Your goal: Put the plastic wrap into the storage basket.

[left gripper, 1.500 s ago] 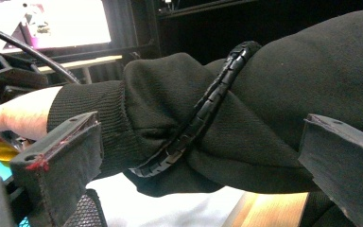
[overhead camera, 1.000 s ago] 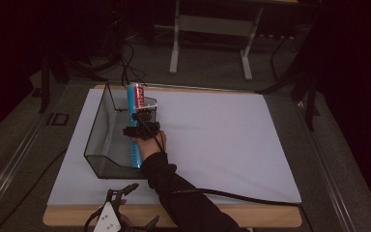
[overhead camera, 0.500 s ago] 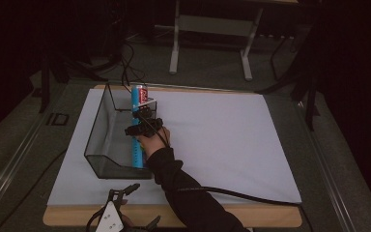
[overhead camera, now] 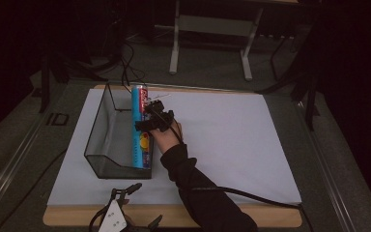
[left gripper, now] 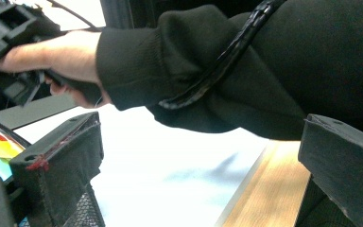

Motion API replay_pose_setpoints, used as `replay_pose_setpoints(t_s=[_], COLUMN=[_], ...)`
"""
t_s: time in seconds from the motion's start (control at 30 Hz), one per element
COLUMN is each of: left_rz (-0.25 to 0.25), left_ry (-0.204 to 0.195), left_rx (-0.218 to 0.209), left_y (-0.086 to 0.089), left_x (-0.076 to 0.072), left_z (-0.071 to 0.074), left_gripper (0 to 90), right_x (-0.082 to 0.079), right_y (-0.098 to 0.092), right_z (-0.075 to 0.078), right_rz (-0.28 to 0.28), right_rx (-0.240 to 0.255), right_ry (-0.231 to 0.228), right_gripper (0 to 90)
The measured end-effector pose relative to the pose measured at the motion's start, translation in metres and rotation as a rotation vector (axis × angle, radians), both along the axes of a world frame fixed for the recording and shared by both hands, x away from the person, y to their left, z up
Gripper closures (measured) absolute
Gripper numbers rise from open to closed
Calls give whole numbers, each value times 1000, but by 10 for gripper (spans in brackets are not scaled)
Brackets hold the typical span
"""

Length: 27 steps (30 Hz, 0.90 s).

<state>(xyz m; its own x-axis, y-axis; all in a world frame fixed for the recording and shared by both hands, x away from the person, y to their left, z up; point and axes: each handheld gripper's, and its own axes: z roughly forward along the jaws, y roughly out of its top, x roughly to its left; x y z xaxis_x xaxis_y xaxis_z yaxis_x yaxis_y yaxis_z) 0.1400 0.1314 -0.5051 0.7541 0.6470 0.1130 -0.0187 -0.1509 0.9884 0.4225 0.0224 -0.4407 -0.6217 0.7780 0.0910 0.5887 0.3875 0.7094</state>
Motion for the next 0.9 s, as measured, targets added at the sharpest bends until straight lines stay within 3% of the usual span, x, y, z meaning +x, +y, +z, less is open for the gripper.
replay_pose_setpoints(t_s=[0.1, 0.53, 0.9], left_rz=[-1, 3, 6], left_ry=[0, 5, 7], left_rx=[-1, 15, 16], left_y=[0, -4, -4], left_x=[0, 2, 2], left_z=[0, -2, -2], left_gripper=[14, 14, 14], right_x=[0, -12, -17], right_y=[-10, -73, -128], right_z=[6, 24, 22], right_rz=[33, 58, 46], right_rx=[-5, -21, 23], right_ry=[-14, -75, -85], right_gripper=[166, 166, 166])
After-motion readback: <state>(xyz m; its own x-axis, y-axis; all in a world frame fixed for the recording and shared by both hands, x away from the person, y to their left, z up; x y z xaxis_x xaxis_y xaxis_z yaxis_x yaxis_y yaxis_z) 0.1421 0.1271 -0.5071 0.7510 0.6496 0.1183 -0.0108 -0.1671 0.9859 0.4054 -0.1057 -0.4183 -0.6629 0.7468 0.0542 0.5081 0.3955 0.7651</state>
